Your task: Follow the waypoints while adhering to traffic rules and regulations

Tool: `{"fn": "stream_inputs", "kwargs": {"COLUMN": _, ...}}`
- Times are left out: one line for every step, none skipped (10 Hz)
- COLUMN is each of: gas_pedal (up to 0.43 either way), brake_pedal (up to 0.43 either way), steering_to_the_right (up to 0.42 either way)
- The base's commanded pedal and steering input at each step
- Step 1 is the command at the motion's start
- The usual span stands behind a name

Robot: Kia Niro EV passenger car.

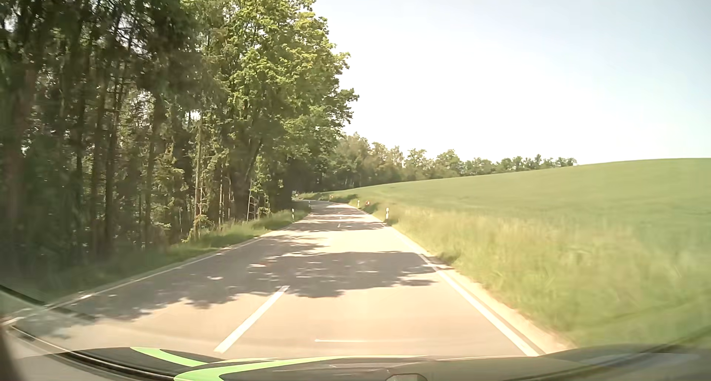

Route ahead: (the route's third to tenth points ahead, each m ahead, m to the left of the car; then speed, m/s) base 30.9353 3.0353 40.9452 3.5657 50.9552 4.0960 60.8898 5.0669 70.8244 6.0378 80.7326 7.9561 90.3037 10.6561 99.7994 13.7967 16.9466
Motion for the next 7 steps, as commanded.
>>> {"fn": "stream_inputs", "kwargs": {"gas_pedal": 0.000, "brake_pedal": 0.152, "steering_to_the_right": -0.004}}
{"fn": "stream_inputs", "kwargs": {"gas_pedal": 0.000, "brake_pedal": 0.152, "steering_to_the_right": -0.005}}
{"fn": "stream_inputs", "kwargs": {"gas_pedal": 0.000, "brake_pedal": 0.159, "steering_to_the_right": -0.005}}
{"fn": "stream_inputs", "kwargs": {"gas_pedal": 0.000, "brake_pedal": 0.165, "steering_to_the_right": -0.004}}
{"fn": "stream_inputs", "kwargs": {"gas_pedal": 0.000, "brake_pedal": 0.165, "steering_to_the_right": -0.005}}
{"fn": "stream_inputs", "kwargs": {"gas_pedal": 0.000, "brake_pedal": 0.165, "steering_to_the_right": -0.005}}
{"fn": "stream_inputs", "kwargs": {"gas_pedal": 0.000, "brake_pedal": 0.171, "steering_to_the_right": -0.005}}
